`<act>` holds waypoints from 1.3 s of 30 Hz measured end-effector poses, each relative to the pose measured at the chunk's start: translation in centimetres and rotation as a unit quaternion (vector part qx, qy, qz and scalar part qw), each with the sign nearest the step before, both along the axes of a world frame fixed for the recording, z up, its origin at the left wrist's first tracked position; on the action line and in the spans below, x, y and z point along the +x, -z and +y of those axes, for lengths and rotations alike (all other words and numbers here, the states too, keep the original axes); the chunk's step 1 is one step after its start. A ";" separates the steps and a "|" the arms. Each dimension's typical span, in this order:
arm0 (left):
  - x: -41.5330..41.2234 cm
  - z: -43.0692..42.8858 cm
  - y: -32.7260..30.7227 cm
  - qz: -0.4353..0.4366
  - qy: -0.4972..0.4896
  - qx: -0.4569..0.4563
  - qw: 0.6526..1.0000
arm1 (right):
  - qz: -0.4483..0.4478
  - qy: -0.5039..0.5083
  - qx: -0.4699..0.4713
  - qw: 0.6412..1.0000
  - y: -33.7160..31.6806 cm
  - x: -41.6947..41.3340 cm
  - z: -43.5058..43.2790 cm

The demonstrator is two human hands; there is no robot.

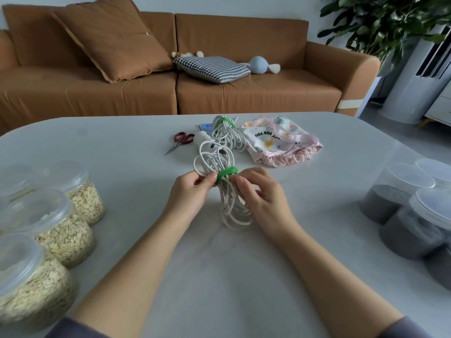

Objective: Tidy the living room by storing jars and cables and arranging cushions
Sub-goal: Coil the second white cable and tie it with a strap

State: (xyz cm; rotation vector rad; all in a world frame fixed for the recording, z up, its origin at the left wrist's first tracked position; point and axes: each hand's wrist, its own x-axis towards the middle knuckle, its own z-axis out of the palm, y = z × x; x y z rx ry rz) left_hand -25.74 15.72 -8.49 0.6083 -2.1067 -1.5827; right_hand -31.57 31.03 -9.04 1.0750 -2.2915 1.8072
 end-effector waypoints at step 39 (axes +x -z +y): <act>1.1 -0.5 -0.9 0.085 -0.008 -0.198 0.976 | -0.193 -0.087 -0.168 0.963 -1.3 -1.5 1.2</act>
